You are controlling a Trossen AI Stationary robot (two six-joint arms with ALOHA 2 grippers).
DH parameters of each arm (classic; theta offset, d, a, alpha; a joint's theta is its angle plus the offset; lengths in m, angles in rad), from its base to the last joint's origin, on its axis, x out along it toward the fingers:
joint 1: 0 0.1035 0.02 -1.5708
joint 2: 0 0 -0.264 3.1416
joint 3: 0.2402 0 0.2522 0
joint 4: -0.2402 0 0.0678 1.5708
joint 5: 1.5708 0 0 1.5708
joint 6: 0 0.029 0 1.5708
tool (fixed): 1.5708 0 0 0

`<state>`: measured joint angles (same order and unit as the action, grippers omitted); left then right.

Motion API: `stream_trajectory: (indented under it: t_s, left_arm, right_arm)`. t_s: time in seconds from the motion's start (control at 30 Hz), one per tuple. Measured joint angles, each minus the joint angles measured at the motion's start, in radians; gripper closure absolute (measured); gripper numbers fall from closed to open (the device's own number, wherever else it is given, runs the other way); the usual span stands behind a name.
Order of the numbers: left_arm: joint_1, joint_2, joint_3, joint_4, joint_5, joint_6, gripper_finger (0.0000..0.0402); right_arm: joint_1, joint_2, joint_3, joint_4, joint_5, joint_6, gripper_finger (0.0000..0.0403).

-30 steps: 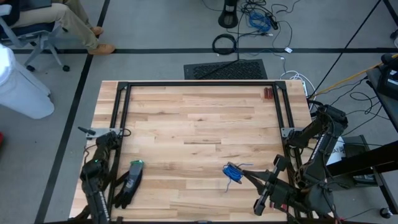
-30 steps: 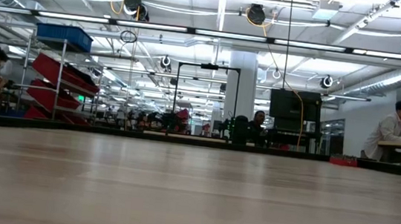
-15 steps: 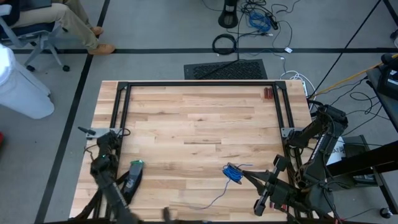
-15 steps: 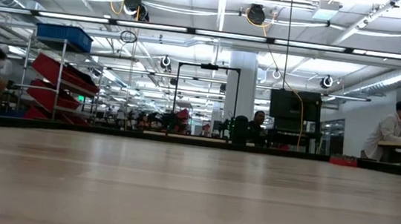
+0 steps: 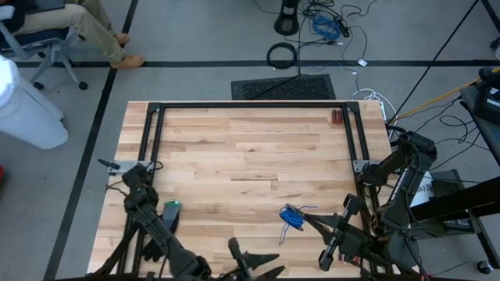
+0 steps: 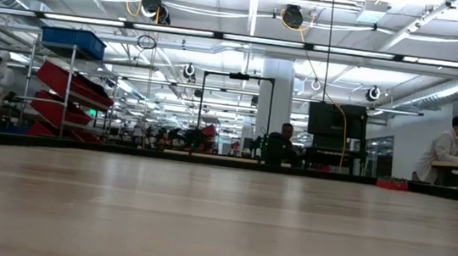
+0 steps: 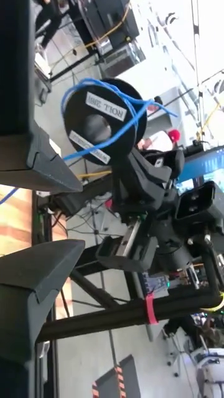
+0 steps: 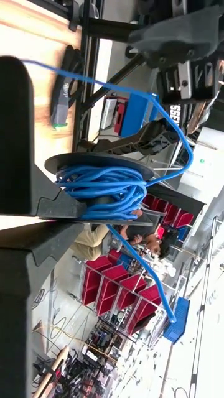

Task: Coil cords
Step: Coil the blue wire onto the spool

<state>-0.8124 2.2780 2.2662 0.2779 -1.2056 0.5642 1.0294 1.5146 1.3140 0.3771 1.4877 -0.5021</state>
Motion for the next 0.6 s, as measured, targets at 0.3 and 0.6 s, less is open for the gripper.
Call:
stream_trajectory:
  t_s: [0.3,0.6]
  left_arm:
    - [0.049,0.000,0.000,0.006,0.001,-0.002,0.0261]
    - [0.033,0.000,0.000,0.020,-0.009,-0.005,0.0261]
  right_arm:
    - [0.000,0.000,0.000,-0.001,0.000,0.004,0.0403]
    - [0.000,0.000,0.000,-0.001,0.001,-0.001,0.0403]
